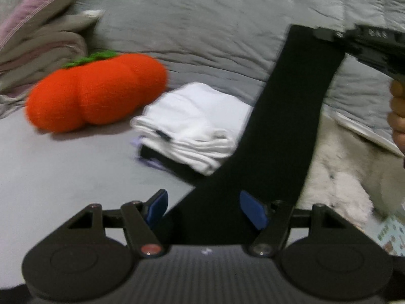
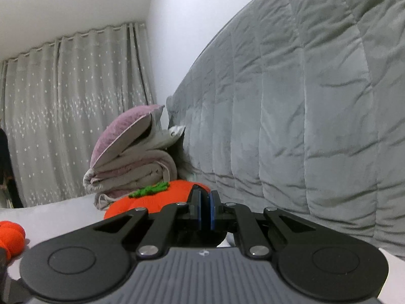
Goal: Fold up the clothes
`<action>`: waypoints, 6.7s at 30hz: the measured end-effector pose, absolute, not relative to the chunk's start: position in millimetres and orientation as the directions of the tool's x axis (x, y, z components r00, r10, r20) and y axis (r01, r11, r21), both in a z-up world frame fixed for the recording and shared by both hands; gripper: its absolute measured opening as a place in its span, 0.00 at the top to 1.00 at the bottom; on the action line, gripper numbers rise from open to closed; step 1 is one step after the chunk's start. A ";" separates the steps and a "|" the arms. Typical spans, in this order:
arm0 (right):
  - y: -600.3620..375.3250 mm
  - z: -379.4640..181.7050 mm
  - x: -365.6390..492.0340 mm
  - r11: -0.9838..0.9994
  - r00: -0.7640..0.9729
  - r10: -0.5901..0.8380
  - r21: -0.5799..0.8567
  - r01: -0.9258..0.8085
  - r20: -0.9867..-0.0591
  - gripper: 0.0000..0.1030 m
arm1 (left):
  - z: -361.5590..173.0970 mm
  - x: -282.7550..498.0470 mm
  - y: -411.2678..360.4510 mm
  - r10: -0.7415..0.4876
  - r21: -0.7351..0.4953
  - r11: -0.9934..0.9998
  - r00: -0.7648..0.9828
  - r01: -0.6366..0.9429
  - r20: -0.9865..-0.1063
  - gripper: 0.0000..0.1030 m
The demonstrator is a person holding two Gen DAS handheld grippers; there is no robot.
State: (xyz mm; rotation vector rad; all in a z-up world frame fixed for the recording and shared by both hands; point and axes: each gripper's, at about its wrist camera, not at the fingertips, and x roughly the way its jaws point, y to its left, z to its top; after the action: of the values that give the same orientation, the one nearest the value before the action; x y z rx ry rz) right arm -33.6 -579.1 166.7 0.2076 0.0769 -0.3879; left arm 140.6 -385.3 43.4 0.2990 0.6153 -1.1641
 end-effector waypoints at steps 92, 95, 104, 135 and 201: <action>-580.3 195.7 -20.5 0.904 0.895 -0.309 0.193 0.381 -0.321 0.94 | 4.5 81.4 -305.9 -0.703 -0.330 0.660 0.400 0.675 -0.588 0.26; -576.3 201.9 -25.5 0.908 0.908 -0.295 0.210 0.363 -0.297 0.94 | 5.5 78.3 -307.0 -0.705 -0.322 0.654 0.399 0.684 -0.586 0.24; -571.4 214.1 -36.5 0.907 0.942 -0.234 0.295 0.301 -0.242 0.94 | 6.1 68.6 -314.0 -0.694 -0.263 0.648 0.413 0.714 -0.590 0.22; -511.0 234.8 -23.5 0.941 0.986 -0.071 0.318 0.116 -0.150 0.94 | 9.7 53.8 -270.0 -0.683 -0.321 0.669 0.385 0.670 -0.620 0.17; -507.3 233.7 -40.6 0.924 0.987 -0.052 0.367 0.106 -0.153 0.94 | 19.9 -109.2 -209.6 -0.626 -0.390 0.760 0.423 0.521 -0.655 0.16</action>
State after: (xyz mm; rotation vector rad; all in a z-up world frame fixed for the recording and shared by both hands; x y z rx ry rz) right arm -40.6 -507.3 233.7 0.3832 0.1417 -0.0813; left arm -109.2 -209.6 19.9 -0.1343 0.8765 -0.7203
